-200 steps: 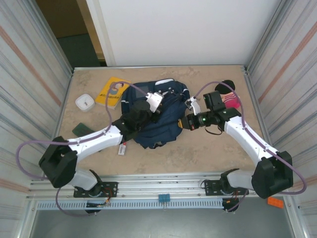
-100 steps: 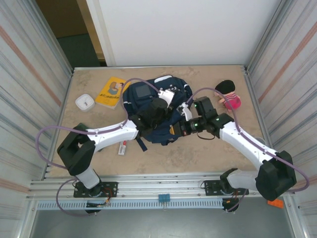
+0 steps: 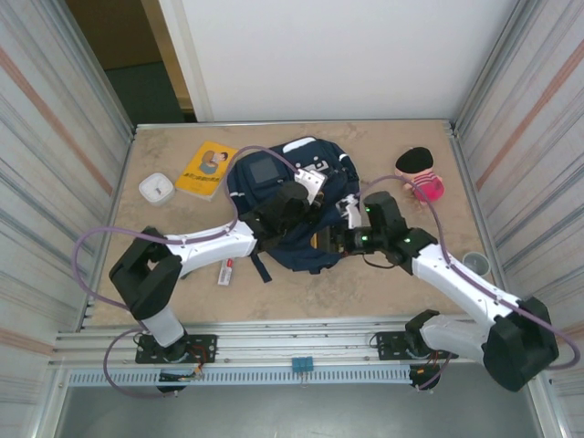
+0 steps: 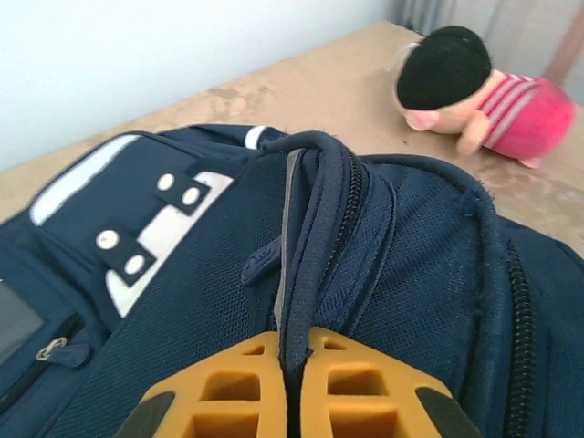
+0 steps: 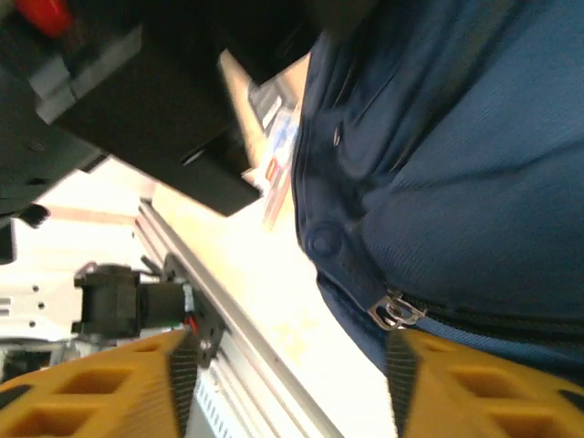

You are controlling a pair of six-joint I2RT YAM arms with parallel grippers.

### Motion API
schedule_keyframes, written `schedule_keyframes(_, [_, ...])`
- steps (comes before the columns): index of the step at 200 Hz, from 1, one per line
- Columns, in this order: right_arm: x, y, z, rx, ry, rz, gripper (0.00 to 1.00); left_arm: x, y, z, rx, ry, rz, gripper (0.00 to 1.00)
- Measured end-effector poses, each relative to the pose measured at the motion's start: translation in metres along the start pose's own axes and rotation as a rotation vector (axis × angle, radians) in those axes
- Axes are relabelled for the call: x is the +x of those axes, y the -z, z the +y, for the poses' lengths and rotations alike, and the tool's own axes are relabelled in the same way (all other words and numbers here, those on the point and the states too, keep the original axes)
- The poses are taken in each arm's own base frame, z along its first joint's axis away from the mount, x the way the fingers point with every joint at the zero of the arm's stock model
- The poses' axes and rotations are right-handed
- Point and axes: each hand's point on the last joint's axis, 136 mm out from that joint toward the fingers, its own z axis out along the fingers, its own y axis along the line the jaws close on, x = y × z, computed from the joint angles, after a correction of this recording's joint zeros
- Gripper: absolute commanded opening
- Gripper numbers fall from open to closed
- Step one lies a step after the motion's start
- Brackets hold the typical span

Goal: Pack the student bag

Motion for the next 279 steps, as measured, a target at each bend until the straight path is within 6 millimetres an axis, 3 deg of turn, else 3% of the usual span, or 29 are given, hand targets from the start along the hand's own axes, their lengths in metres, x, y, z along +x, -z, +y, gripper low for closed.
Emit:
schedule_keyframes(33, [-0.019,0.018,-0.025,-0.003,-0.151,-0.140,0.72,0.002,0.008,0.003,0.169,0.030,-0.015,0.00])
schedule_keyframes(84, [-0.037,0.012,-0.027,-0.038,-0.254,-0.198,0.74,-0.006,0.020,-0.003,0.343,0.048,-0.047,0.00])
schedule_keyframes(92, [-0.040,0.009,-0.029,-0.041,-0.271,-0.207,0.68,-0.005,0.022,-0.007,0.375,0.047,-0.049,0.00])
schedule_keyframes(107, [-0.045,0.004,-0.032,-0.039,-0.294,-0.221,0.37,-0.004,0.025,-0.015,0.427,0.043,-0.047,0.00])
schedule_keyframes(121, [-0.049,0.001,-0.032,-0.042,-0.301,-0.233,0.20,-0.003,0.028,-0.021,0.463,0.042,-0.043,0.00])
schedule_keyframes(138, [-0.052,0.000,-0.026,-0.056,-0.290,-0.251,0.04,-0.003,0.032,-0.020,0.459,0.049,-0.034,0.24])
schedule_keyframes(171, [-0.051,-0.006,-0.015,-0.056,-0.265,-0.270,0.01,-0.025,0.060,-0.007,0.364,0.098,-0.046,0.46])
schedule_keyframes(213, [-0.052,-0.011,-0.007,-0.036,-0.242,-0.294,0.01,-0.050,0.136,-0.012,0.212,0.151,-0.074,0.49])
schedule_keyframes(227, [-0.055,-0.011,-0.001,-0.042,-0.230,-0.301,0.01,-0.045,0.156,-0.014,0.183,0.200,-0.062,0.49])
schedule_keyframes(242, [-0.058,-0.011,0.006,-0.050,-0.219,-0.310,0.01,-0.025,0.170,-0.019,0.153,0.257,-0.022,0.49])
schedule_keyframes(279, [-0.060,-0.013,0.019,-0.064,-0.194,-0.312,0.01,0.044,0.166,-0.046,0.096,0.324,0.185,0.49])
